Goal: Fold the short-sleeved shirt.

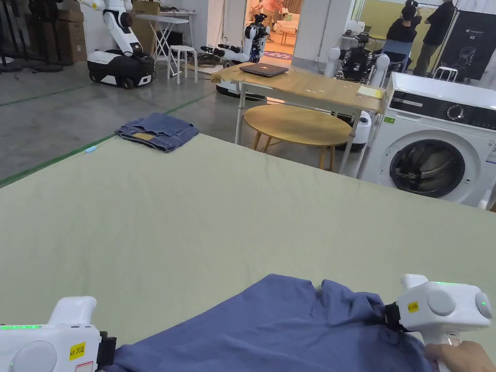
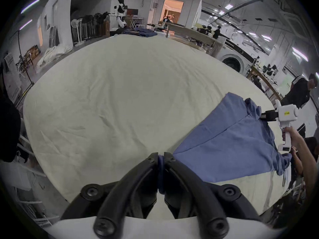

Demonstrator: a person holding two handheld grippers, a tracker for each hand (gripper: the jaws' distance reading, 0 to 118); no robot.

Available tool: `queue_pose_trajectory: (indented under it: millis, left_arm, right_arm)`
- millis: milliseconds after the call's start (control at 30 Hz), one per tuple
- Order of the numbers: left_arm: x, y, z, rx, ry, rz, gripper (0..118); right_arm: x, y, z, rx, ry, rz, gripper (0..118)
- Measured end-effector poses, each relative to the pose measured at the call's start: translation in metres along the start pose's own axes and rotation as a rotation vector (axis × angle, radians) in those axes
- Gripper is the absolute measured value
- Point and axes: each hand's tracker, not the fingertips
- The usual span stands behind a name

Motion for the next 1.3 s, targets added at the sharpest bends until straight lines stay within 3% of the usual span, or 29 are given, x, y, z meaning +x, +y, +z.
queue_pose_trajectory:
  millis: [100,200,400,700,900,1033,1300]
  left_arm:
    - [0.003,0.003,0.003,0.012,-0.002,-0.017,0]
    - [0.007,0.008,0.015,0.054,-0.002,-0.058,0]
    - [0.014,0.035,0.042,0.147,-0.049,-0.078,0]
    - [0.071,0.115,0.085,0.303,-0.112,-0.206,0]
    - [0.124,0.188,0.103,0.419,-0.123,-0.331,0]
    - [0.154,0.239,0.113,0.457,-0.14,-0.334,0]
    - [0.194,0.328,0.126,0.52,-0.141,-0.368,0]
  right_arm:
    - [-0.005,-0.006,0.016,0.096,-0.015,0.001,1]
    - [-0.006,-0.006,0.053,0.226,-0.015,-0.074,1]
    - [-0.004,-0.005,0.153,0.377,-0.015,-0.085,1]
    - [0.039,0.004,0.271,0.616,-0.176,-0.109,1]
    - [0.068,0.016,0.331,0.754,-0.28,-0.178,1]
    - [0.087,0.032,0.369,0.823,-0.327,-0.217,1]
    - [0.112,0.085,0.417,0.909,-0.449,-0.205,1]
